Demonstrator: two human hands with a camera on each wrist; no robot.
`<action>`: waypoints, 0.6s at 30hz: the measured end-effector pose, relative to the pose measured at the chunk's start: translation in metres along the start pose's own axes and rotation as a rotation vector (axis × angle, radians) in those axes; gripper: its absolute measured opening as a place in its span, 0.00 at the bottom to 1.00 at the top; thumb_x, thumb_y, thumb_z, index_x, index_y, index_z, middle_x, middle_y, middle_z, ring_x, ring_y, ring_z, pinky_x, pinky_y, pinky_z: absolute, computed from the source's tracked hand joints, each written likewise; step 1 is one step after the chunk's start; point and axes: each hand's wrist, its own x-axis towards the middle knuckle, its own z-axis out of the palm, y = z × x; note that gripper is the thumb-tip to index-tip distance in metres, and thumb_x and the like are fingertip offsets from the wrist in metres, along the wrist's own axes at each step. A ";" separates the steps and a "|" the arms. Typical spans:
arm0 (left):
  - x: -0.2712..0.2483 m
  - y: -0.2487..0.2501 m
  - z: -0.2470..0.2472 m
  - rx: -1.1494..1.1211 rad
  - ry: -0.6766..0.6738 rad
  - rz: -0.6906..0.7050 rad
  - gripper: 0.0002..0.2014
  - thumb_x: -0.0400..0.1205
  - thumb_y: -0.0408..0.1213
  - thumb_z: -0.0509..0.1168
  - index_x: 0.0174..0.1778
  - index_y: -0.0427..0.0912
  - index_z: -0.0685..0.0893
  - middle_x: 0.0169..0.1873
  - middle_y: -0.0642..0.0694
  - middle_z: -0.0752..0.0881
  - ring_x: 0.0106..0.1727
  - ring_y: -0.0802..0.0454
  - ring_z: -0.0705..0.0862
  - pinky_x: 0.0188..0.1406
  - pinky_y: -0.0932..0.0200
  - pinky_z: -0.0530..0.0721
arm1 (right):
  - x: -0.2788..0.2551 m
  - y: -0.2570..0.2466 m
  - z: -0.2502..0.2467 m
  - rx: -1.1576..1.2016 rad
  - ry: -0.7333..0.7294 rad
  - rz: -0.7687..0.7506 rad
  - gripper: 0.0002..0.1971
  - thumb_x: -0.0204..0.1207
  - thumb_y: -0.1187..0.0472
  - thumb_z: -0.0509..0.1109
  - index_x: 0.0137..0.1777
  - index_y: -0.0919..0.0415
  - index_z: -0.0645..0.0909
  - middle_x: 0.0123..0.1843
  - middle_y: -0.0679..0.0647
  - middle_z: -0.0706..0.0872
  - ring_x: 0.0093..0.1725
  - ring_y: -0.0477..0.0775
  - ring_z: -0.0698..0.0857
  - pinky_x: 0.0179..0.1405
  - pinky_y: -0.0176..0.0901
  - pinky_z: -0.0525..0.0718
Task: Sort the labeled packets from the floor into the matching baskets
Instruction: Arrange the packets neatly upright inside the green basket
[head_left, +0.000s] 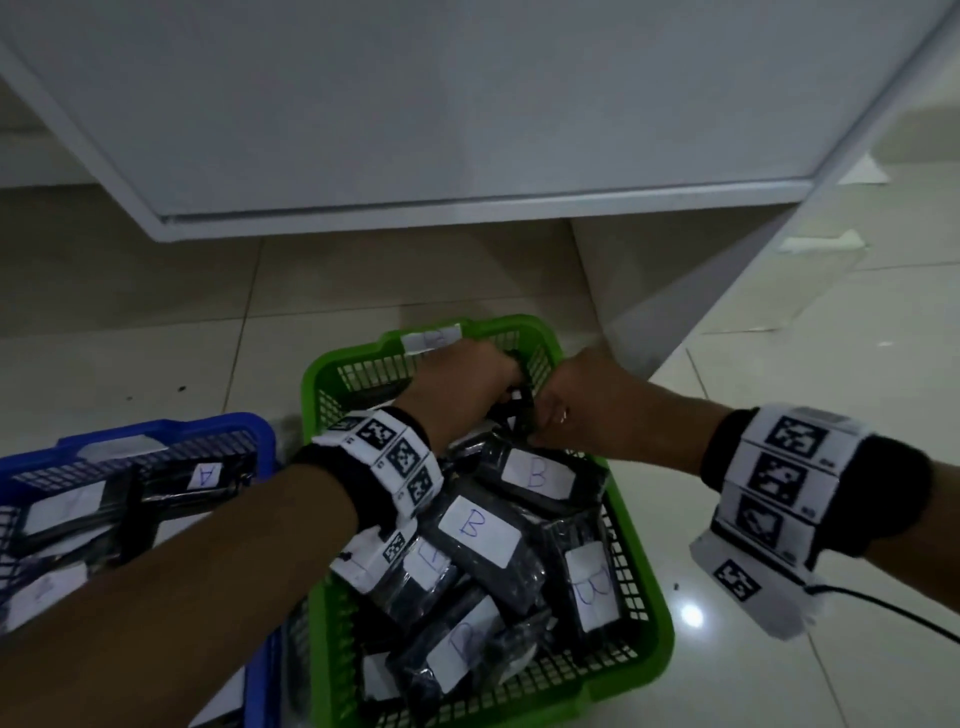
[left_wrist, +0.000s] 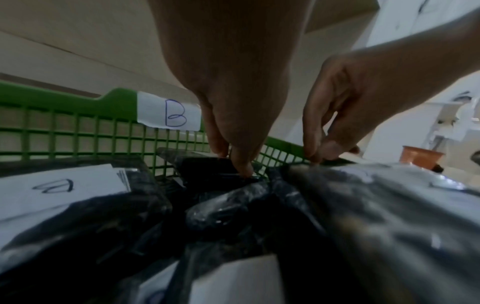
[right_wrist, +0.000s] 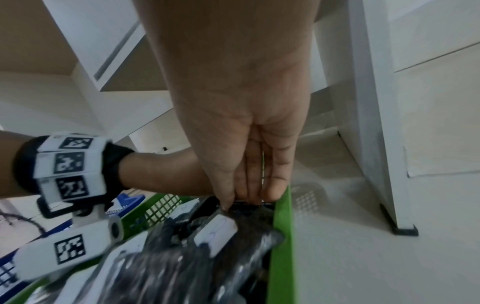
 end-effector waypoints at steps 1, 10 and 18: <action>0.002 -0.001 0.001 -0.013 -0.004 0.002 0.06 0.79 0.35 0.70 0.48 0.47 0.90 0.43 0.43 0.90 0.43 0.43 0.89 0.43 0.47 0.89 | -0.003 -0.001 0.004 -0.015 -0.031 -0.005 0.12 0.73 0.52 0.74 0.37 0.60 0.90 0.36 0.52 0.91 0.36 0.50 0.88 0.41 0.45 0.83; -0.051 -0.025 -0.034 -0.553 0.260 -0.112 0.09 0.82 0.49 0.71 0.55 0.54 0.92 0.44 0.62 0.91 0.43 0.69 0.86 0.44 0.69 0.82 | -0.007 -0.007 0.008 0.092 0.032 0.022 0.15 0.68 0.51 0.80 0.50 0.61 0.88 0.46 0.54 0.89 0.46 0.54 0.86 0.46 0.47 0.82; -0.094 -0.027 -0.042 -0.560 0.111 -0.149 0.20 0.83 0.41 0.72 0.72 0.54 0.82 0.63 0.55 0.87 0.59 0.62 0.86 0.59 0.64 0.83 | 0.032 -0.025 -0.012 0.352 0.215 0.098 0.08 0.77 0.58 0.73 0.51 0.60 0.89 0.47 0.52 0.91 0.47 0.50 0.89 0.50 0.45 0.85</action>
